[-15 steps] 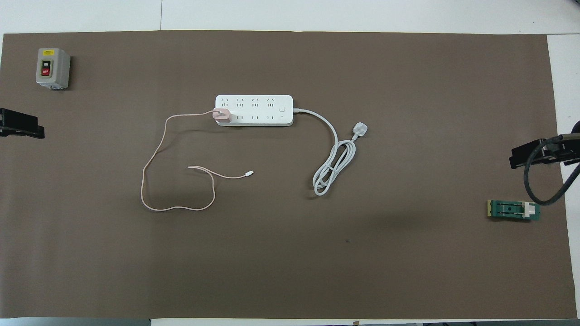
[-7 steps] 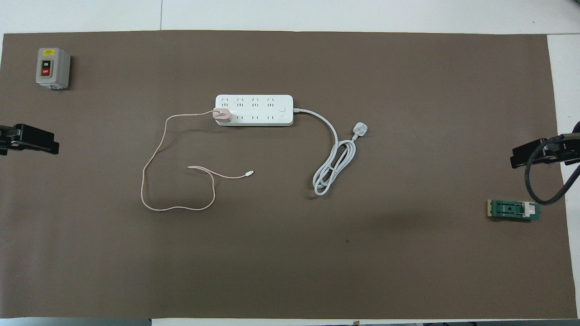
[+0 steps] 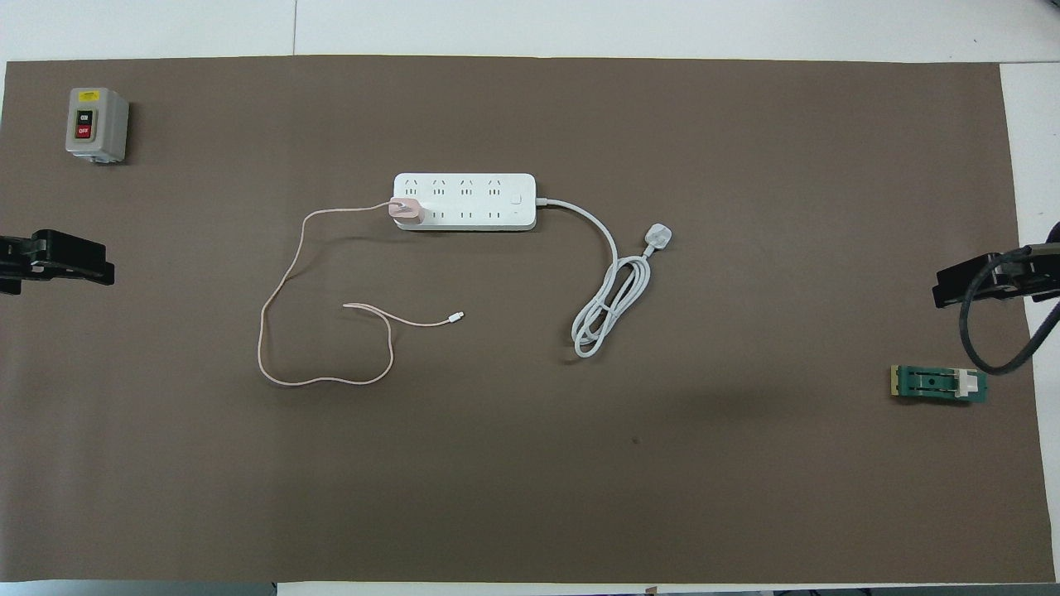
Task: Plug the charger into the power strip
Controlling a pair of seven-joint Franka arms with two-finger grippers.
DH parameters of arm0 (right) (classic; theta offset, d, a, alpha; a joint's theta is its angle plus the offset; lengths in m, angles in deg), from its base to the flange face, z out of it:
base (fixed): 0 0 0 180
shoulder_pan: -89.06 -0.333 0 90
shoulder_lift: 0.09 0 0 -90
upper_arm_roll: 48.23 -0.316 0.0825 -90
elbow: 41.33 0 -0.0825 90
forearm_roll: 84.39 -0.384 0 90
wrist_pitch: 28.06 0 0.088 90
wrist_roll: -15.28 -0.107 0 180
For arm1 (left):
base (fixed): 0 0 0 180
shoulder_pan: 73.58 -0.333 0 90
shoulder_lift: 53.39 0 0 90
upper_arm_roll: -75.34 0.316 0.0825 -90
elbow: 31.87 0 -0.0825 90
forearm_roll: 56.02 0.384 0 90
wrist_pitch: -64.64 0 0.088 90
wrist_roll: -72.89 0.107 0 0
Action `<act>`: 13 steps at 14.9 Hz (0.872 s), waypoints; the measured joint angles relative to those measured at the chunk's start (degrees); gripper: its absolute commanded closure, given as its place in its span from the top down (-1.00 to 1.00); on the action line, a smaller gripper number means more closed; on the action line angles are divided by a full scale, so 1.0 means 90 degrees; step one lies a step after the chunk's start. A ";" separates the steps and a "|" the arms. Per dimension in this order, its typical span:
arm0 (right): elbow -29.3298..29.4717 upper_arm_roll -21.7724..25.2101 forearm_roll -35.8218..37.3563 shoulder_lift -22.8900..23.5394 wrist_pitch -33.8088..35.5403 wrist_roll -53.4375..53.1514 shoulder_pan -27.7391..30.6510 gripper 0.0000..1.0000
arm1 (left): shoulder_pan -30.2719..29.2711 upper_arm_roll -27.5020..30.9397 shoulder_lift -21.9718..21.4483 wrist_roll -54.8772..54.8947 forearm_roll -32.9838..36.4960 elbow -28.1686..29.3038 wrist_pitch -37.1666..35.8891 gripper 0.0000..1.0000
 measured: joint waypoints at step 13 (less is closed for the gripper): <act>0.0001 0.0000 0.0000 0.0000 0.0000 0.0000 0.0000 1.00 | 0.0238 -0.0015 0.0049 -0.0023 -0.0002 -0.0054 0.0042 1.00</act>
